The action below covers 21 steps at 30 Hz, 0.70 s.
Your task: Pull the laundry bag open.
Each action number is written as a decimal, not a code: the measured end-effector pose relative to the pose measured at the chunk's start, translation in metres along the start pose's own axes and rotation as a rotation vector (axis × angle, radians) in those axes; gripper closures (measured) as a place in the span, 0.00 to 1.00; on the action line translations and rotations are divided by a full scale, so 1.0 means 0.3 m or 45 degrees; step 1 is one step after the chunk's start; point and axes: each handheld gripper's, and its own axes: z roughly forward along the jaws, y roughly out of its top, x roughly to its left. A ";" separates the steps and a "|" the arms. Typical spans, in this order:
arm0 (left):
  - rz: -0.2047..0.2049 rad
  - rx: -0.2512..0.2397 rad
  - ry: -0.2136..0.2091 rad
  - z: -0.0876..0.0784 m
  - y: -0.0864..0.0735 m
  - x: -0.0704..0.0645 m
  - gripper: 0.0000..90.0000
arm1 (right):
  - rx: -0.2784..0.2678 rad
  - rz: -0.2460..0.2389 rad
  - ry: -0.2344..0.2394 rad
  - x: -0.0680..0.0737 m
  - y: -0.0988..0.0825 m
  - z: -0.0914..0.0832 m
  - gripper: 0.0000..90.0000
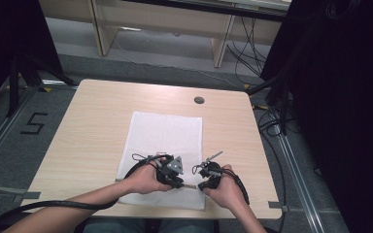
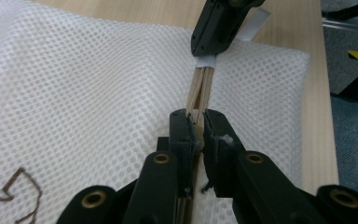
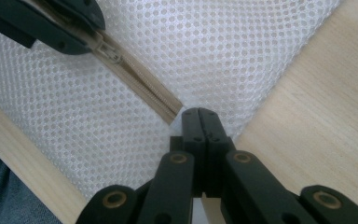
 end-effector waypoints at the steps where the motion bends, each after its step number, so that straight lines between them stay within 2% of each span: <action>1: -0.015 0.006 0.002 -0.003 -0.003 -0.001 0.91 | 0.002 0.001 0.001 0.000 0.000 0.000 1.00; 2: 0.001 0.006 0.011 -0.006 -0.007 0.000 0.91 | 0.003 0.001 0.001 0.000 0.000 0.001 1.00; 3: -0.005 0.001 -0.001 -0.008 -0.009 0.000 0.91 | 0.010 0.016 0.000 0.002 0.000 -0.001 1.00; 5: 0.003 0.001 0.000 -0.009 -0.012 0.000 0.91 | 0.001 0.005 0.011 0.000 0.000 0.000 1.00; 6: -0.014 0.000 0.000 -0.009 -0.015 -0.004 0.91 | -0.001 0.007 0.014 0.001 -0.001 0.001 1.00; 7: 0.002 0.022 0.010 -0.012 -0.015 -0.004 0.91 | 0.001 0.008 0.017 0.001 -0.001 0.000 1.00; 8: 0.022 0.006 0.012 -0.015 -0.017 -0.001 0.91 | 0.002 0.003 0.015 0.001 -0.001 0.000 1.00; 9: -0.003 0.000 -0.003 -0.017 -0.020 -0.002 0.91 | 0.001 -0.001 0.015 0.001 -0.001 0.000 1.00; 10: 0.005 0.012 0.010 -0.020 -0.023 -0.002 0.91 | 0.001 -0.001 0.013 0.002 -0.001 0.000 1.00; 11: 0.000 0.000 0.003 -0.023 -0.025 -0.001 0.91 | 0.013 0.025 0.007 0.007 -0.001 -0.001 1.00; 13: 0.006 0.024 0.019 -0.028 -0.028 -0.003 0.91 | 0.012 0.020 0.009 0.006 -0.002 -0.001 1.00; 14: 0.016 0.015 0.012 -0.032 -0.030 0.000 0.91 | 0.000 0.003 0.012 0.003 -0.002 0.000 1.00; 16: -0.020 0.009 0.012 -0.036 -0.035 -0.003 0.91 | -0.002 -0.007 0.009 0.002 -0.002 0.000 1.00; 17: 0.012 0.009 0.014 -0.040 -0.036 0.000 0.91 | -0.002 -0.007 0.009 0.002 -0.002 0.000 1.00; 18: -0.017 0.000 0.006 -0.041 -0.039 -0.003 0.91 | -0.001 -0.007 0.008 0.003 -0.002 0.000 1.00; 19: 0.005 0.024 0.021 -0.044 -0.040 -0.003 0.91 | 0.005 -0.001 0.009 0.003 -0.002 0.000 1.00; 20: 0.032 0.018 0.030 -0.047 -0.042 -0.001 0.91 | -0.002 -0.004 0.008 0.005 -0.002 0.000 1.00; 21: 0.026 0.018 0.027 -0.048 -0.045 -0.001 0.91 | -0.005 -0.014 0.009 0.002 -0.002 0.001 1.00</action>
